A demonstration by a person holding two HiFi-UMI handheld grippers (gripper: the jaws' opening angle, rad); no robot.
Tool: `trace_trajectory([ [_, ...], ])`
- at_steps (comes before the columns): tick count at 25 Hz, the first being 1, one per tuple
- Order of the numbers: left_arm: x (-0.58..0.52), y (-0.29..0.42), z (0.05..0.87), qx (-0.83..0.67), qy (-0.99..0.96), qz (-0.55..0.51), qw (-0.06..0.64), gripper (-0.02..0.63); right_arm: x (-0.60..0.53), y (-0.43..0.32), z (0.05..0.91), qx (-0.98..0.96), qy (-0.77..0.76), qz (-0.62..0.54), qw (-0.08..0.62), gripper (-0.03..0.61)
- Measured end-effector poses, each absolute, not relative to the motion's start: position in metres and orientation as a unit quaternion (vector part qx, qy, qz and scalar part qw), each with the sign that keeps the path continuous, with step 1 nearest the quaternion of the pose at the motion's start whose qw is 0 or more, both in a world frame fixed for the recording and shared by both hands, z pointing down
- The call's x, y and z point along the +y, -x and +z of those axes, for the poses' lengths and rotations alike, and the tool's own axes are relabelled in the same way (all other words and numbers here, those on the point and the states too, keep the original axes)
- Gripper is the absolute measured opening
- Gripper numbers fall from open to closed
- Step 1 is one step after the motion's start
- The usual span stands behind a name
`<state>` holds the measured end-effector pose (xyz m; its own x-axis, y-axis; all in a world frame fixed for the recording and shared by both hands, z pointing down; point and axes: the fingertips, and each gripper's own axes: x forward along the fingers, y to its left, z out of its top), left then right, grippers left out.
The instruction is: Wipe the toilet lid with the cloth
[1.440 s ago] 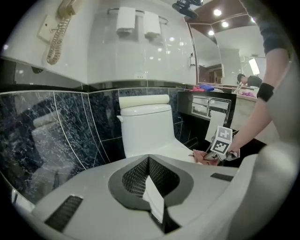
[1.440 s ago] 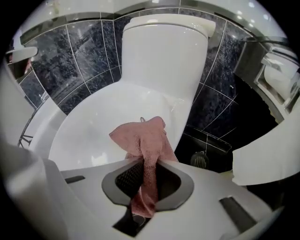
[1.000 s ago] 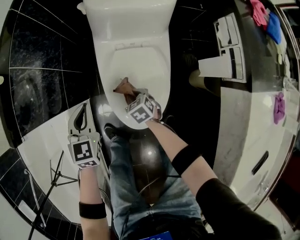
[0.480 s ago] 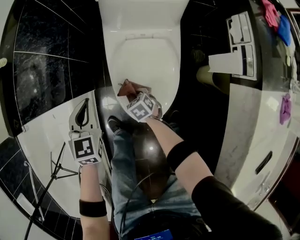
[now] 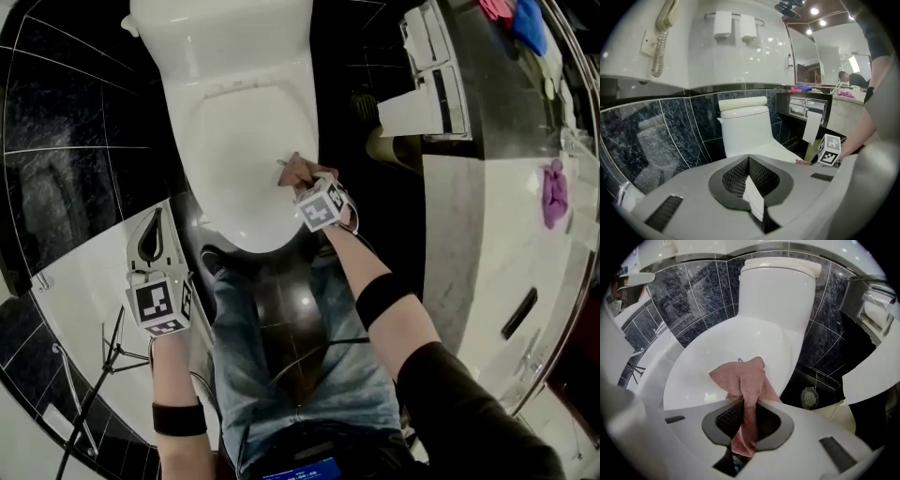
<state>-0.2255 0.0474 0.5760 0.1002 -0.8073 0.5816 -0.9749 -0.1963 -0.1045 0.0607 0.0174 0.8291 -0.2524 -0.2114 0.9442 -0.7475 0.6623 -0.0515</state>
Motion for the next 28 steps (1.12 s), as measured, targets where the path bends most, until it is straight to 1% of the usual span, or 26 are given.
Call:
trace_trajectory([
  [4,0.047,0.21,0.565,-0.631,-0.71,0.274,0.151,0.005,0.021,-0.061,0.829,-0.752,-0.308,0.262,0.521,0.078],
  [7,0.051,0.205,0.553,-0.645,-0.7,0.27,0.147,0.005,0.032,-0.043,0.815,-0.771,-0.284,0.261,0.506,0.08],
  [12,0.069,0.197,0.543,-0.647,-0.7,0.264,0.146,0.005,0.073,0.03,0.77,-0.823,-0.233,0.234,0.463,0.08],
  [16,0.09,0.196,0.543,-0.647,-0.708,0.247,0.137,0.005,0.123,0.1,0.775,-0.845,-0.191,0.205,0.456,0.08],
  [19,0.112,0.2,0.553,-0.637,-0.719,0.25,0.119,0.005,0.145,0.135,0.796,-0.846,-0.182,0.184,0.466,0.08],
  [22,0.132,0.209,0.564,-0.635,-0.722,0.25,0.113,0.005,0.153,0.141,0.827,-0.835,-0.184,0.178,0.487,0.08],
  [25,0.145,0.223,0.569,-0.64,-0.719,0.246,0.113,0.005,0.145,0.134,0.834,-0.834,-0.199,0.175,0.483,0.08],
  [28,0.156,0.231,0.573,-0.646,-0.715,0.239,0.12,0.005,0.136,0.097,0.835,-0.824,-0.229,0.181,0.485,0.08],
])
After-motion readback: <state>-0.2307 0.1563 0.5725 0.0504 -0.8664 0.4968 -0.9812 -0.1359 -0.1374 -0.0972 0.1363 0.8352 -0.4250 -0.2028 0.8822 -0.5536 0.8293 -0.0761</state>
